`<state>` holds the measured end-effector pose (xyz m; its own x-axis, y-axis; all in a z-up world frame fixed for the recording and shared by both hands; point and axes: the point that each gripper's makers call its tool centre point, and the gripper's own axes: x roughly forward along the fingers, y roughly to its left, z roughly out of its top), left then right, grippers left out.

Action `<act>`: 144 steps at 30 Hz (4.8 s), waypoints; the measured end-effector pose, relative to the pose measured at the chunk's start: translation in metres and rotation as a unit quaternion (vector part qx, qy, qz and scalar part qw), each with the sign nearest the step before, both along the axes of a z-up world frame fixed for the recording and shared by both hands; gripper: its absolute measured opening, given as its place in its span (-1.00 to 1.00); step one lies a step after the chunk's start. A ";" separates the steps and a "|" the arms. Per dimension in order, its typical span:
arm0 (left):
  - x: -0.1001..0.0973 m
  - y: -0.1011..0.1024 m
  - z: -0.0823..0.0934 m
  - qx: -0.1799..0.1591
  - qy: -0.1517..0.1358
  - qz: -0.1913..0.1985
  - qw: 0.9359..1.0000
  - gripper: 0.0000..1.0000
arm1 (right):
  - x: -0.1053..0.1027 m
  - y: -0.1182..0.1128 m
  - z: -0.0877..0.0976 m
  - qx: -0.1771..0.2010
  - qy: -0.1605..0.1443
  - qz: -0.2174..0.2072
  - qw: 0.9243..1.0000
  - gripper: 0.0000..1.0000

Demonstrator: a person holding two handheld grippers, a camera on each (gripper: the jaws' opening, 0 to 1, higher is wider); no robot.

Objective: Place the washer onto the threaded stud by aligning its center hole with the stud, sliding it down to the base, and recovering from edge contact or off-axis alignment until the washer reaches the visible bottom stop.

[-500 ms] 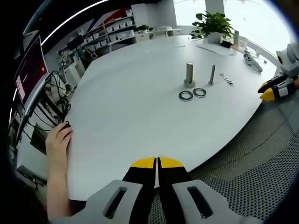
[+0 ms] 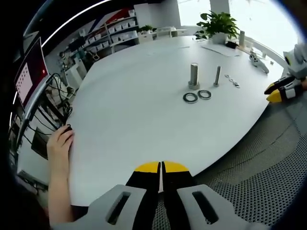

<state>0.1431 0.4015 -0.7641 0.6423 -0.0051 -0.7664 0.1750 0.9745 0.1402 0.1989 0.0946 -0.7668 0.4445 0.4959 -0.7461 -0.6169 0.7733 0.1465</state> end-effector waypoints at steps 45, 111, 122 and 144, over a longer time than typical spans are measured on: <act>-0.001 0.000 -0.001 0.005 0.004 -0.005 1.000 -1.00 | -0.003 0.002 -0.001 0.000 0.007 0.010 1.000 -0.49; 0.041 -0.048 0.038 -0.038 -0.037 -0.151 0.987 -0.27 | -0.001 0.000 0.000 -0.002 0.004 0.008 1.000 -0.49; 0.048 -0.054 0.028 -0.011 -0.017 -0.195 0.981 -0.27 | -0.001 0.001 -0.001 -0.004 0.006 0.010 1.000 -0.49; 0.071 -0.071 0.007 -0.022 0.051 -0.270 0.961 -0.23 | -0.001 0.001 -0.001 -0.005 0.006 0.012 1.000 -0.49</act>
